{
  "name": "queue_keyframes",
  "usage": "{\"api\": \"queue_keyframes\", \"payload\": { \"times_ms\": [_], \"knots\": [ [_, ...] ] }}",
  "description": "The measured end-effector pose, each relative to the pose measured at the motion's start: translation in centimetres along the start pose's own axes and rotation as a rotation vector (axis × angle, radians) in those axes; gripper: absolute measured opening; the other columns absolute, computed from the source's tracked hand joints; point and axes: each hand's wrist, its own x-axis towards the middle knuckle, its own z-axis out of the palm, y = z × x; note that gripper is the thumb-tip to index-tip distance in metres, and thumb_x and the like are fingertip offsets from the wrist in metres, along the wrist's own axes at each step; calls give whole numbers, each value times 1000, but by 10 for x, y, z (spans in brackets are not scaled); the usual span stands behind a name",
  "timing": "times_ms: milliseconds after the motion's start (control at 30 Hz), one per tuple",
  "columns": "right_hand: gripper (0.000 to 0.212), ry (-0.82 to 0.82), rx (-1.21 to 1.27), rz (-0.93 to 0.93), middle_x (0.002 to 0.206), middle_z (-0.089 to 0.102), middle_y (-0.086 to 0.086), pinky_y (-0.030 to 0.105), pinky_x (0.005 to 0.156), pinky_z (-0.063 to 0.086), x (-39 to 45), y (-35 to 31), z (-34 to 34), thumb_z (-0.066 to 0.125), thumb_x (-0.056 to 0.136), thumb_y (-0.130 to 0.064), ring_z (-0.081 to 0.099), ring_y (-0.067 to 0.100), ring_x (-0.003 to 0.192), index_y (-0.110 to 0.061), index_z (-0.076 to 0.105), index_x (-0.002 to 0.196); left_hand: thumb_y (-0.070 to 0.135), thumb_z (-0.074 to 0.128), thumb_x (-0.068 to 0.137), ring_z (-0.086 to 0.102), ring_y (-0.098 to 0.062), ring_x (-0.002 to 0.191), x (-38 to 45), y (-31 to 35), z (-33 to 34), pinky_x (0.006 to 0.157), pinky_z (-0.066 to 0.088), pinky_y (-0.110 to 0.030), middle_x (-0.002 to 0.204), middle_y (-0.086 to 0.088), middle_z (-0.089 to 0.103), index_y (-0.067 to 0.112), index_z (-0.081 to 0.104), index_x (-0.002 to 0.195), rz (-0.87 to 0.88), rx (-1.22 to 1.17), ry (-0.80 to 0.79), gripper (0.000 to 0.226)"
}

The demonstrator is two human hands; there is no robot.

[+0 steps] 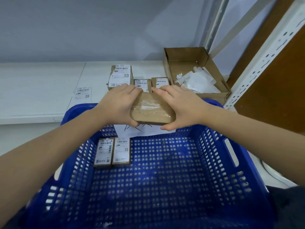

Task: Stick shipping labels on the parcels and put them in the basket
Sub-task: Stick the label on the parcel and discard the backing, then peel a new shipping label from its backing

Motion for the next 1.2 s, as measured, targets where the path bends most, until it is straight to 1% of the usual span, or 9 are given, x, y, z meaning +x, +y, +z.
{"api": "queue_keyframes", "payload": {
  "times_ms": [167, 233, 333, 433, 500, 600, 767, 900, 1200],
  "knots": [
    [105, 37, 1, -46, 123, 50, 12, 36, 77, 49, 23, -28, -1, 70, 68, -60, 53, 26, 102, -9, 26, 148, 51, 83, 43, 55, -30, 92, -18, -18, -5, 79, 44, -38, 106, -12, 60, 3, 53, 128, -11, 48, 68, 102],
    [99, 72, -35, -61, 111, 54, 13, 29, 62, 40, 31, -38, -1, 72, 65, -59, 55, 27, 89, -9, 38, 142, 48, 84, 41, 55, -31, 94, -26, -26, -6, 79, 43, -39, 108, -11, 59, 5, 53, 130, -14, 60, 86, 103],
    [90, 87, -31, -52, 105, 54, 15, 29, 56, 38, 44, -51, 6, 73, 61, -60, 55, 29, 81, -11, 49, 133, 44, 86, 42, 54, -33, 100, -39, -39, -5, 82, 43, -41, 115, -13, 57, 8, 50, 135, -55, 44, 96, 106],
    [92, 54, 50, 4, 109, 51, 13, 32, 60, 46, 58, -65, 11, 70, 63, -64, 54, 28, 90, -15, 46, 137, 40, 88, 47, 51, -36, 110, -51, -56, -2, 89, 41, -45, 128, -18, 50, 7, 41, 142, -180, -16, 106, 111],
    [93, 27, 91, 80, 114, 47, 9, 30, 66, 41, 67, -74, 12, 67, 66, -67, 51, 25, 98, -20, 39, 141, 38, 88, 54, 48, -37, 116, -58, -67, 0, 93, 40, -46, 132, -19, 45, 6, 34, 146, -292, -81, 112, 112],
    [89, 37, 107, 155, 111, 46, 8, 29, 63, 33, 80, -90, 14, 68, 67, -67, 51, 24, 94, -21, 41, 139, 37, 84, 67, 44, -35, 120, -67, -86, 7, 96, 38, -43, 136, -19, 40, 6, 28, 148, -452, -146, 69, 103],
    [86, 17, 109, 193, 108, 48, 11, 30, 62, 32, 100, -116, 26, 68, 67, -65, 53, 27, 89, -17, 45, 135, 34, 70, 83, 43, -36, 119, -78, -124, 24, 94, 38, -43, 131, -21, 44, 6, 33, 145, -635, -178, -29, 78],
    [87, -20, 110, 237, 110, 44, 9, 30, 63, 33, 115, -132, 30, 64, 70, -68, 51, 26, 93, -20, 39, 138, 34, 64, 88, 44, -36, 118, -79, -152, 38, 94, 40, -43, 125, -21, 51, 6, 41, 139, -730, -214, -84, 62],
    [84, -92, 103, 389, 115, 43, 6, 29, 66, 34, 148, -147, 38, 53, 74, -74, 50, 23, 100, -23, 32, 137, 33, 57, 93, 46, -31, 122, -67, -210, 81, 93, 40, -39, 131, -14, 51, 12, 49, 135, -873, -263, -201, 47]
  ]
}}
